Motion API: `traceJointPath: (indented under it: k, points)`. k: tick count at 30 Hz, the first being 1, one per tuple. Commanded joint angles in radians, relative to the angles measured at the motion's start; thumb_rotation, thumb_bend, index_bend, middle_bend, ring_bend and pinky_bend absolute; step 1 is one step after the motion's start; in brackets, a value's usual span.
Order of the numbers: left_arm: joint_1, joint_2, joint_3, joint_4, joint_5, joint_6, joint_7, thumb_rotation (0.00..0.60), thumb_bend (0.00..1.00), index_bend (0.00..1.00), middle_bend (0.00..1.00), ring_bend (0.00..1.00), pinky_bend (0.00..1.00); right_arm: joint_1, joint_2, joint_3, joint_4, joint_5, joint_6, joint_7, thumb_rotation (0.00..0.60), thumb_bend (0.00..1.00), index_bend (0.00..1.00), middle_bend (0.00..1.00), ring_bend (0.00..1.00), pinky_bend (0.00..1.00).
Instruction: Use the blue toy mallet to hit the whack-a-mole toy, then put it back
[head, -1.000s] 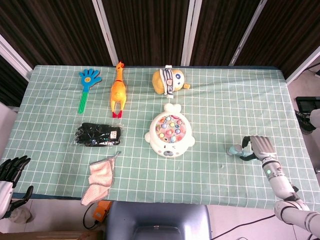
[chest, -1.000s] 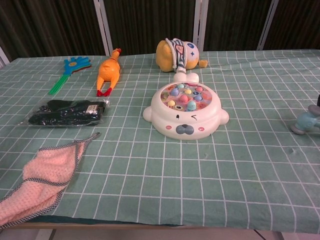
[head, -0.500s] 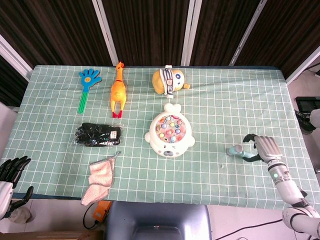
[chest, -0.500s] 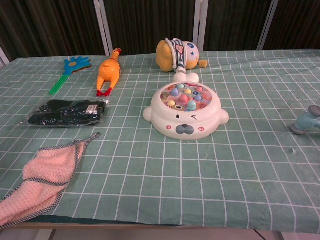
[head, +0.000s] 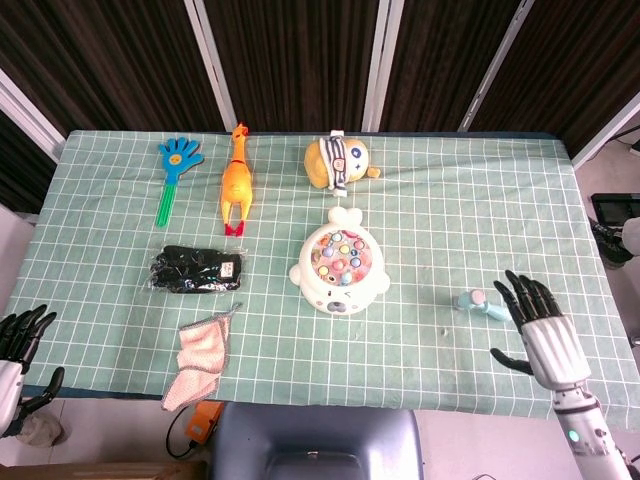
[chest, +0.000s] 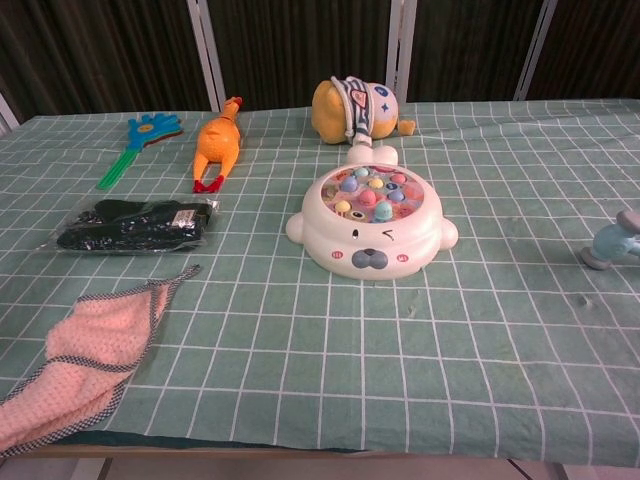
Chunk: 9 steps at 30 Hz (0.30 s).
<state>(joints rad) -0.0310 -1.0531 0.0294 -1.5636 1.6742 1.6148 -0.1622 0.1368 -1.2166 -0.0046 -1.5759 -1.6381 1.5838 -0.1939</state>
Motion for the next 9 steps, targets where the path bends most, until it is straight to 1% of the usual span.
traceJointPath:
  k: [1,3,5,9]
  points:
    - [-0.007,0.008,0.027,0.003,0.053,0.001,-0.052,0.600,0.39,0.01,0.00,0.00,0.00,-0.082,-0.049,-0.052,-0.019,-0.004,-0.029,-0.099,0.600,0.11,0.00,0.00,0.00,0.20]
    - [-0.004,0.006,0.029,0.007,0.063,0.010,-0.039,0.600,0.38,0.01,0.01,0.00,0.00,-0.080,-0.048,-0.030,-0.022,0.044,-0.049,-0.110,0.600,0.11,0.00,0.00,0.00,0.20]
    - [0.001,0.001,0.032,0.006,0.070,0.016,-0.009,0.600,0.38,0.01,0.01,0.00,0.00,-0.078,-0.056,-0.008,-0.028,0.068,-0.049,-0.121,0.600,0.11,0.00,0.00,0.00,0.19]
    - [0.002,-0.003,0.036,-0.002,0.078,0.016,0.019,0.600,0.39,0.01,0.01,0.00,0.00,-0.077,-0.068,-0.001,-0.020,0.072,-0.054,-0.140,0.600,0.11,0.00,0.00,0.00,0.18]
